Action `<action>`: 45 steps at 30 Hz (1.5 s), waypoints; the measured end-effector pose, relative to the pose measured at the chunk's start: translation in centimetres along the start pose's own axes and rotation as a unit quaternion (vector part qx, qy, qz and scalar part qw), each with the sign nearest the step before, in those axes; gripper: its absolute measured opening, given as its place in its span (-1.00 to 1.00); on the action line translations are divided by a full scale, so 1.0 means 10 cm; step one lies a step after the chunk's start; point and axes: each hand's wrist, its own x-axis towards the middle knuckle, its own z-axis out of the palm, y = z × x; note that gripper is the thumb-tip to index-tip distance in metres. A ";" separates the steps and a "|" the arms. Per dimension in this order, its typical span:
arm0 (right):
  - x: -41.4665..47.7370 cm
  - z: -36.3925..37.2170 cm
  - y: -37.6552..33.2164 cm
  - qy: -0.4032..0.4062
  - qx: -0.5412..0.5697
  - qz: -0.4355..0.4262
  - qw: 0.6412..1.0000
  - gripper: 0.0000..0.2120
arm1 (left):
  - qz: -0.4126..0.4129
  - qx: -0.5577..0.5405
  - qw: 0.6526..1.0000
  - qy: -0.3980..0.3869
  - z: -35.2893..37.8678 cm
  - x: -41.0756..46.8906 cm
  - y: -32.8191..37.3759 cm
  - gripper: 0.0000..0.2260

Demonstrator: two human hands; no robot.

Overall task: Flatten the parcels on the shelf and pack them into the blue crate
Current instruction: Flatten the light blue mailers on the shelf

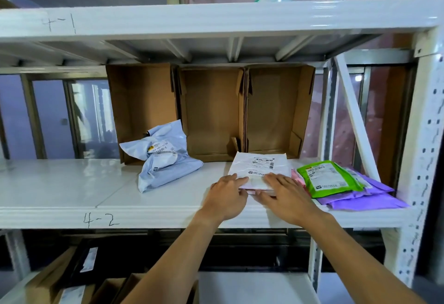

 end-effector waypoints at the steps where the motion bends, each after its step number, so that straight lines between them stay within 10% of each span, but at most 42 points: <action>1: 0.01 0.02 0.00 -0.011 -0.003 0.001 1.000 -0.37 | -0.002 0.004 1.000 -0.004 0.01 0.00 -0.01 -0.56; 15: 0.01 0.00 -0.03 -0.063 -0.005 0.000 0.998 -0.43 | 0.013 0.016 0.999 0.040 -0.05 -0.08 0.05 -0.58; 29: 0.11 -0.07 -0.75 0.090 -0.014 -0.096 0.991 -0.43 | -0.117 0.151 0.976 0.101 -0.70 -0.27 -1.01 -0.55; 45: 0.78 0.40 -1.87 -0.039 0.081 -0.107 0.990 -0.47 | -0.182 0.026 0.973 0.137 -0.63 -0.27 -1.33 -0.54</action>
